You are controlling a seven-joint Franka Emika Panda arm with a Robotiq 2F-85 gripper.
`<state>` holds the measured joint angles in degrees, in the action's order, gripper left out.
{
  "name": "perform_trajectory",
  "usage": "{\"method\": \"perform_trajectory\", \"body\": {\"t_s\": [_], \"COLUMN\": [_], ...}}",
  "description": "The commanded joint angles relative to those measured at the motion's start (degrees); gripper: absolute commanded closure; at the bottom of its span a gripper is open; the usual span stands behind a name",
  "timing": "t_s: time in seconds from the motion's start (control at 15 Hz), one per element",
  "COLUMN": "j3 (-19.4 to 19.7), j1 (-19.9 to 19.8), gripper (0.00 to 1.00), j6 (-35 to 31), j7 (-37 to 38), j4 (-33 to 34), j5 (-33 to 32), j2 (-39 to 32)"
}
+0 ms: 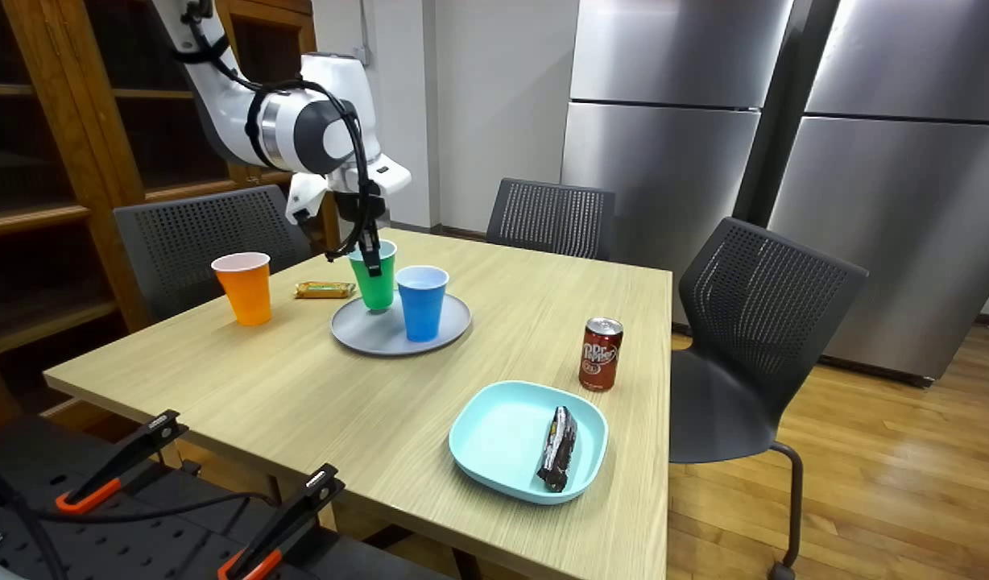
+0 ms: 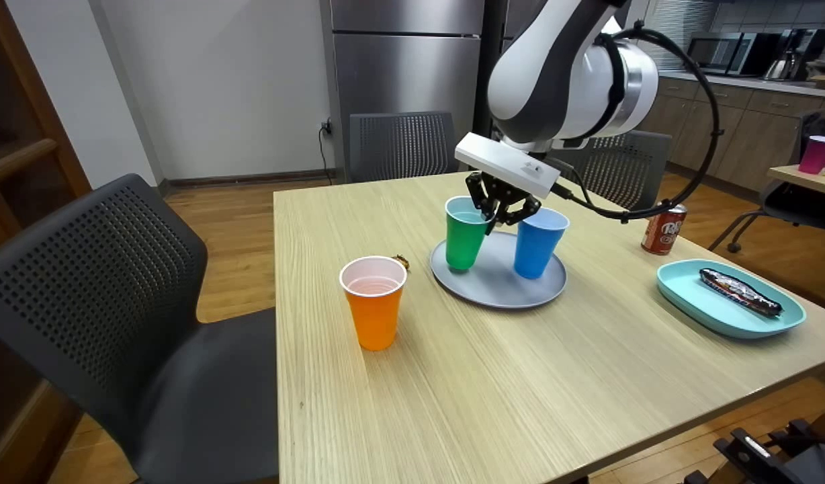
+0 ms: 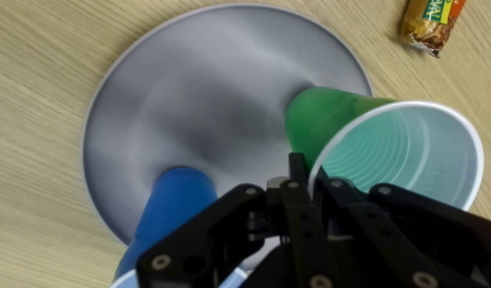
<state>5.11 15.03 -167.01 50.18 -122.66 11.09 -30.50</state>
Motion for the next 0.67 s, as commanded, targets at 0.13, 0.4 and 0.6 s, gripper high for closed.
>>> {"method": "perform_trajectory", "body": {"t_s": [0.13, 0.4, 0.6], "j3": [-2.1, -2.4, -2.6], "j1": [-1.6, -1.7, -1.6], "gripper": [0.7, 0.42, 0.18], "j6": [0.6, 0.4, 0.1], "j7": [-1.1, -1.3, -1.3], "j4": [1.0, 0.6, -0.2], "j5": [1.7, 1.8, 1.8], "j2": [-0.5, 0.0, 0.9]}}
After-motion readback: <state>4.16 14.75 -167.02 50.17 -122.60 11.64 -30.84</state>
